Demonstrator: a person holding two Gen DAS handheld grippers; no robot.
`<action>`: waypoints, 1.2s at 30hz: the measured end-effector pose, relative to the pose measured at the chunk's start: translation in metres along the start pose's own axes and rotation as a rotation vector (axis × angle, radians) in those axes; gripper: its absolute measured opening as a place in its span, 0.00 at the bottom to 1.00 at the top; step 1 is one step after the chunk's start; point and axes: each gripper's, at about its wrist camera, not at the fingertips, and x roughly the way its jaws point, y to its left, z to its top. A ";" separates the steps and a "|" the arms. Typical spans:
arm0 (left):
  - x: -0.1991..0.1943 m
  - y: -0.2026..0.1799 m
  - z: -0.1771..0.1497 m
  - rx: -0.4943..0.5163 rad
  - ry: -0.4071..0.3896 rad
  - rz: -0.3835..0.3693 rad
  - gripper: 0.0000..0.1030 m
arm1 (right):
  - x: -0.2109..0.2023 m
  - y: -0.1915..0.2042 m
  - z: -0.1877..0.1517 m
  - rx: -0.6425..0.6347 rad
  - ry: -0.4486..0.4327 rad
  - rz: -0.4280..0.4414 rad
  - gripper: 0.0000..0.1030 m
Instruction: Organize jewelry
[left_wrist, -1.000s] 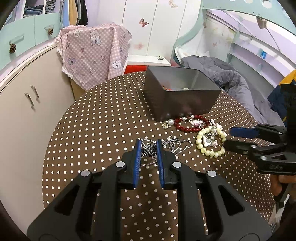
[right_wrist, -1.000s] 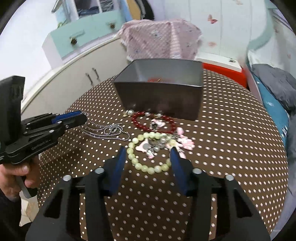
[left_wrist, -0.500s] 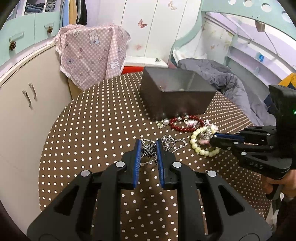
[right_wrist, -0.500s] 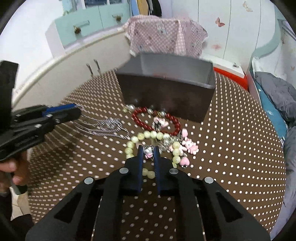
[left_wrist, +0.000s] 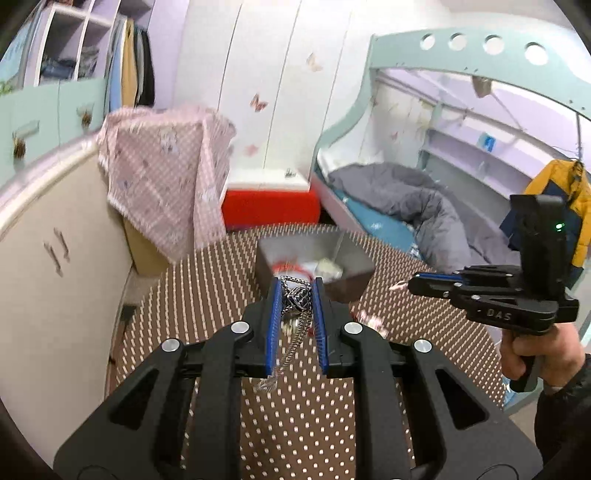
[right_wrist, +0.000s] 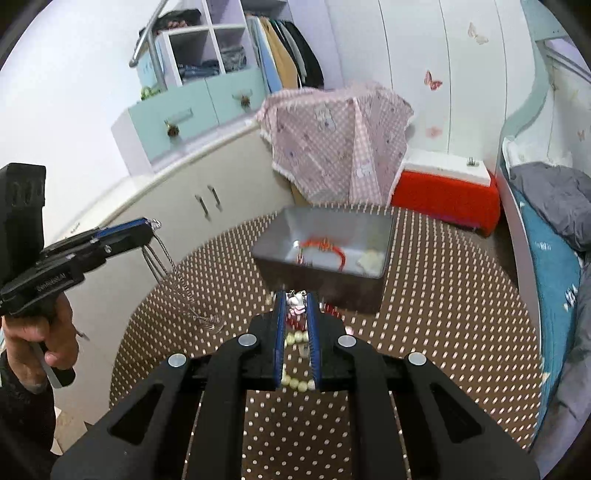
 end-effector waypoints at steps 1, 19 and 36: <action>-0.003 -0.001 0.007 0.011 -0.017 0.003 0.16 | -0.003 0.002 0.002 -0.007 -0.007 -0.008 0.09; 0.016 -0.005 0.018 0.095 0.003 0.109 0.94 | -0.007 -0.005 0.039 -0.039 -0.081 -0.008 0.09; 0.134 -0.001 -0.077 0.042 0.345 0.080 0.18 | 0.015 -0.019 0.011 0.049 0.004 -0.020 0.09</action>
